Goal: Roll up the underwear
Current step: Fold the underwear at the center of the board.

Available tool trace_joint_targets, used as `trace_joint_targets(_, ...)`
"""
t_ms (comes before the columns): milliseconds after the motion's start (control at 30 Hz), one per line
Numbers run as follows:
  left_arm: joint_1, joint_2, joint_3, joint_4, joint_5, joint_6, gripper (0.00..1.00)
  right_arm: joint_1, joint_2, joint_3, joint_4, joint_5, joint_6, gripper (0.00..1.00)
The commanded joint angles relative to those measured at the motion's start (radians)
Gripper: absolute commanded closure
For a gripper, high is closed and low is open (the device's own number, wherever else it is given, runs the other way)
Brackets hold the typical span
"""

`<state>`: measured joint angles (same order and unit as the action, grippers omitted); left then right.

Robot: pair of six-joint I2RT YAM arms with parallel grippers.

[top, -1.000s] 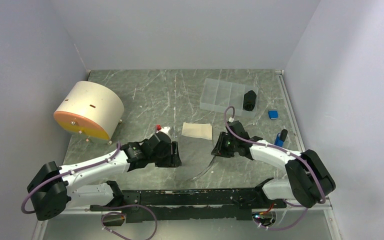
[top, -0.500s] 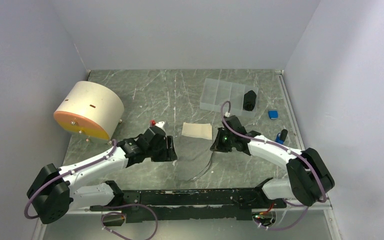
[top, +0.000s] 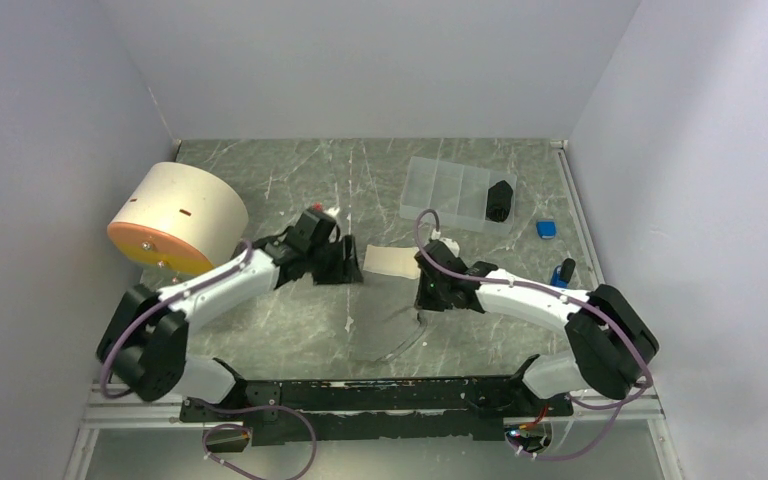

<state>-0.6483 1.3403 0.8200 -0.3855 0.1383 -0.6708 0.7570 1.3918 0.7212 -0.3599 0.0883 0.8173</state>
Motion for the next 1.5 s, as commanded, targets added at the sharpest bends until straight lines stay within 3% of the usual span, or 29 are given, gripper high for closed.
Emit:
trace_joint_targets(0, 0.004, 0.128, 0.218, 0.04, 0.089, 0.107, 0.39, -0.033, -0.073, -0.06, 0.06, 0.023, 0.004, 0.91)
trace_joint_targets(167, -0.017, 0.299, 0.388, 0.015, 0.107, 0.132, 0.39, -0.154, -0.131, -0.123, 0.127, -0.135, -0.049, 0.59)
trace_joint_targets(333, -0.075, 0.381, 0.46, 0.008, 0.091, 0.1, 0.41, -0.361, -0.175, -0.15, 0.202, -0.341, -0.135, 0.49)
trace_joint_targets(600, -0.194, 0.325, 0.352, 0.089, 0.002, 0.023, 0.44, -0.456, 0.125, 0.045, 0.258, -0.446, -0.202, 0.54)
trace_joint_targets(867, -0.251, 0.22, 0.236, 0.133, -0.075, -0.03, 0.44, -0.454, 0.355, 0.235, 0.253, -0.388, -0.248, 0.55)
trace_joint_targets(1267, -0.326, 0.234, 0.258, 0.136, -0.117, -0.001, 0.45, -0.414, 0.465, 0.31, 0.239, -0.361, -0.292, 0.64)
trace_joint_targets(1467, -0.361, 0.257, 0.273, 0.132, -0.137, 0.001, 0.45, -0.412, 0.473, 0.326, 0.233, -0.35, -0.3, 0.78)
